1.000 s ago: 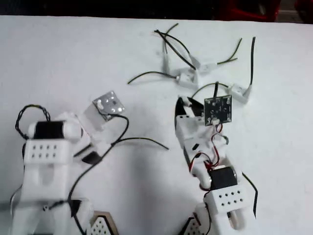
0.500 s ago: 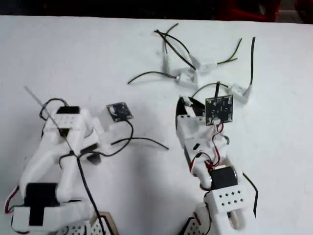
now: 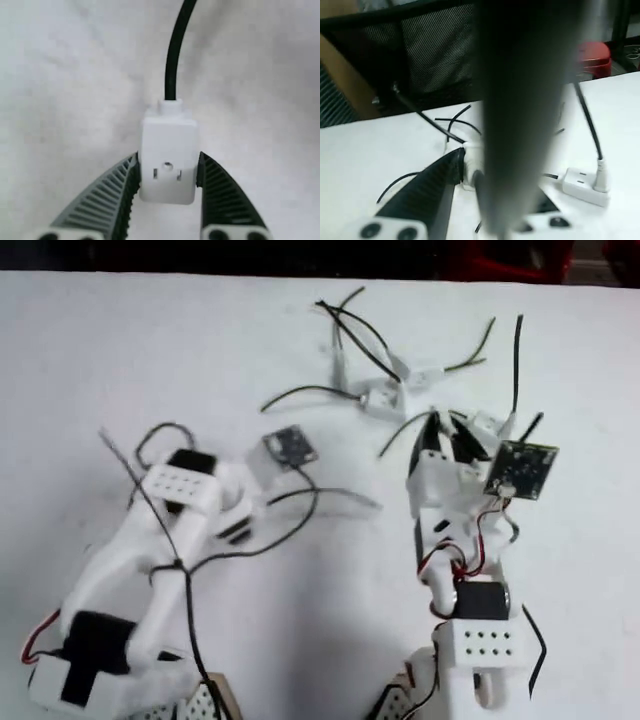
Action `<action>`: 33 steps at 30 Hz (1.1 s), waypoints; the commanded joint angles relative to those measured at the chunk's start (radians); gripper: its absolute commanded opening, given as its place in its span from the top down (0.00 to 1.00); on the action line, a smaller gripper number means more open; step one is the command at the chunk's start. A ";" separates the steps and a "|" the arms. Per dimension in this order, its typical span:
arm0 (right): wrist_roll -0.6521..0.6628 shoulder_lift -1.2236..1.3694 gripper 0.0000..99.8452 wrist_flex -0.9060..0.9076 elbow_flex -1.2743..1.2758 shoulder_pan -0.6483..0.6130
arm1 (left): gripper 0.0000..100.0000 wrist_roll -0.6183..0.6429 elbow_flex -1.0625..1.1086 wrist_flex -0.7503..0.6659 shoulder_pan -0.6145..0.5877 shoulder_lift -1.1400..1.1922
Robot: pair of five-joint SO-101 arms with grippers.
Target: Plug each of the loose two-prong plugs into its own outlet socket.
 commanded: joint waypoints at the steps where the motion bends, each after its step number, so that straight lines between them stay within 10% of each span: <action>1: -0.049 -0.008 0.98 -0.025 -0.012 0.031 | 0.96 0.144 -0.126 -0.018 0.153 -0.071; 13: -0.051 -0.008 0.98 -0.019 -0.009 0.025 | 0.72 0.282 -0.247 -0.002 0.176 0.084; 33: -0.049 -0.008 0.98 -0.019 -0.009 0.028 | 0.75 0.227 -0.305 0.023 0.254 0.321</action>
